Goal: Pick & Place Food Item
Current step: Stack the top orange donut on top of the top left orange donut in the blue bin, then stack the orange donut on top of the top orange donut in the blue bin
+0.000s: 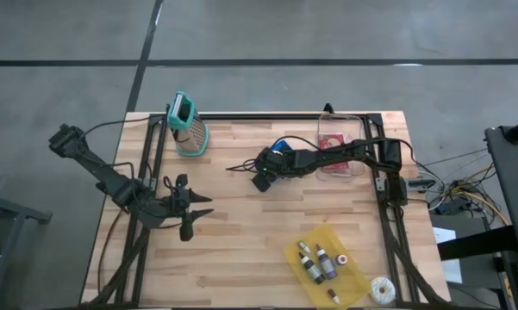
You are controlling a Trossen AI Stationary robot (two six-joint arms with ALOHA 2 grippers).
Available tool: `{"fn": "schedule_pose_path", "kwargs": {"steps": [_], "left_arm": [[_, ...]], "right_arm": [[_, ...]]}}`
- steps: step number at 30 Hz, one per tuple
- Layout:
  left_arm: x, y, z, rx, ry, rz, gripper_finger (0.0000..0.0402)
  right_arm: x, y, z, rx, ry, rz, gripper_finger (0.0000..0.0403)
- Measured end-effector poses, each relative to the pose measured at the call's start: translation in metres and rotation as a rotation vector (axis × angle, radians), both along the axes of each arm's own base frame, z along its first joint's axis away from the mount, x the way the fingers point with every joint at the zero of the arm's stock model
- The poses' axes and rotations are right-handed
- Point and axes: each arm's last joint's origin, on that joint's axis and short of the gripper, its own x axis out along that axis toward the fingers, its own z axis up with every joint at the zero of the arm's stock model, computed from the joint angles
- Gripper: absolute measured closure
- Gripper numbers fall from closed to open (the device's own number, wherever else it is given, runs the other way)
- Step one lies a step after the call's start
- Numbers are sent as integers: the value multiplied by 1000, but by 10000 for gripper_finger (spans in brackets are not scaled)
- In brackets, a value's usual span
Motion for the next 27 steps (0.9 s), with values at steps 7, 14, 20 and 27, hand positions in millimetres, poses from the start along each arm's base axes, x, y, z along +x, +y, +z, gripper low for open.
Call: {"fn": "schedule_pose_path", "kwargs": {"steps": [7,14,20,27], "left_arm": [[0,0,0,0,0,0,252],[0,0,0,0,0,0,252],[0,0,0,0,0,0,252],[0,0,0,0,-1,0,252]], "right_arm": [[-3,2,14,6,-29,9,255],[-10,3,44,-3,-89,9,271],[-18,5,72,4,-165,23,279],[-25,16,100,268,-294,129,280]]}}
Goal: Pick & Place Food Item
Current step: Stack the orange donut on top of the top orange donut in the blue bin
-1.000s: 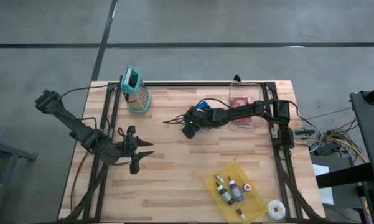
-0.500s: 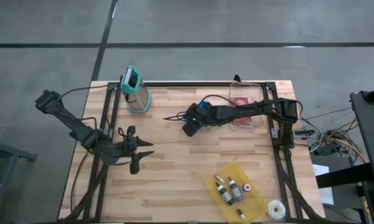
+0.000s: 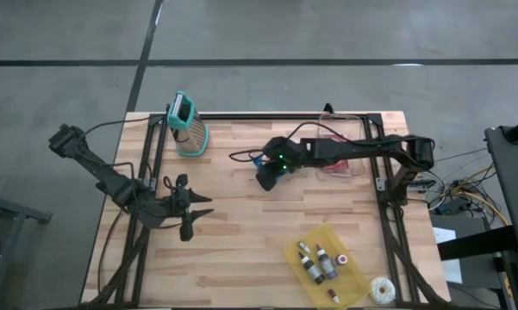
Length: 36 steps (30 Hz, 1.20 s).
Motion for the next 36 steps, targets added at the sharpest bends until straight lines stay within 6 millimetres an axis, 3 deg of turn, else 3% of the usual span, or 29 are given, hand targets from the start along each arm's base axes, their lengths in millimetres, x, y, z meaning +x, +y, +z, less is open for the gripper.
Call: {"fn": "schedule_pose_path", "kwargs": {"steps": [7,17,27,36], "left_arm": [[0,0,0,0,0,0,252],[0,0,0,-1,0,0,252],[0,0,0,-19,-4,9,252],[0,0,0,-21,-4,10,252]], "right_arm": [[-2,26,9,334,-40,244,280],[-6,94,11,477,9,470,280],[-27,176,11,660,152,568,280],[-51,230,10,717,256,488,280]]}}
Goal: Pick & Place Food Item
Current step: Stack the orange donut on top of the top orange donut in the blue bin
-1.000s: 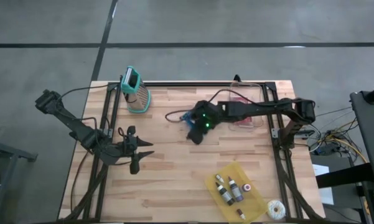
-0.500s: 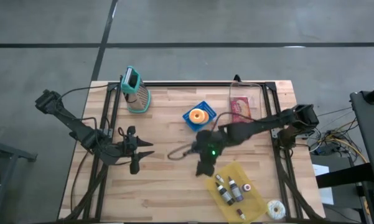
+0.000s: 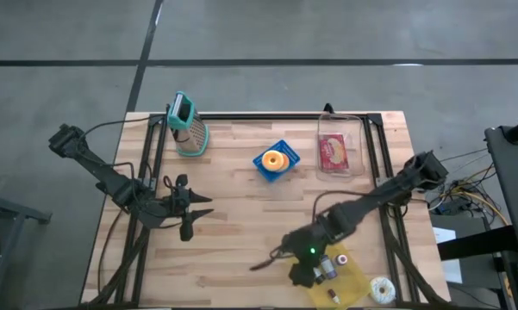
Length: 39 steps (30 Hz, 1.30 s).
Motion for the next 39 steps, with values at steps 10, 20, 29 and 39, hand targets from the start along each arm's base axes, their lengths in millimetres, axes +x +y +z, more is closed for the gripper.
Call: {"fn": "schedule_pose_path", "kwargs": {"steps": [10,20,29,39], "left_arm": [[0,0,0,0,0,0,252],[0,0,0,0,0,0,252],[0,0,0,1,1,0,252],[0,0,0,1,1,0,252]], "right_arm": [[-25,40,0,-59,17,-82,280],[-48,67,2,-58,57,-171,280],[-54,73,2,-104,2,-150,280],[-55,74,2,-133,-55,-50,280]]}}
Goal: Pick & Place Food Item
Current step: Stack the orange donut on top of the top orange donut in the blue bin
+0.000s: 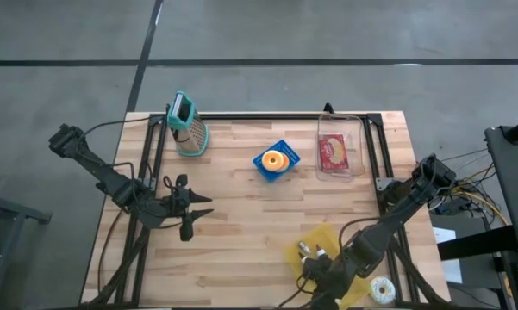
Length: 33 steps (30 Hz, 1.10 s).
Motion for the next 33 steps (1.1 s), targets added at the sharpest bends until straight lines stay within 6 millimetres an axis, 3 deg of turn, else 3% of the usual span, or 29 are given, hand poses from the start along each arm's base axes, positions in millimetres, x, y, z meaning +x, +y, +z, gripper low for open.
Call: {"fn": "schedule_pose_path", "kwargs": {"steps": [12,20,28,33], "left_arm": [[0,0,0,0,0,0,252],[0,0,0,0,0,0,252],[0,0,0,0,0,0,252],[0,0,0,0,0,0,252]], "right_arm": [[-2,1,0,-102,-132,163,280],[-1,0,-1,-27,-12,-47,280],[-2,-1,-3,-51,9,-47,280],[-11,-9,-12,-121,166,-114,280]]}}
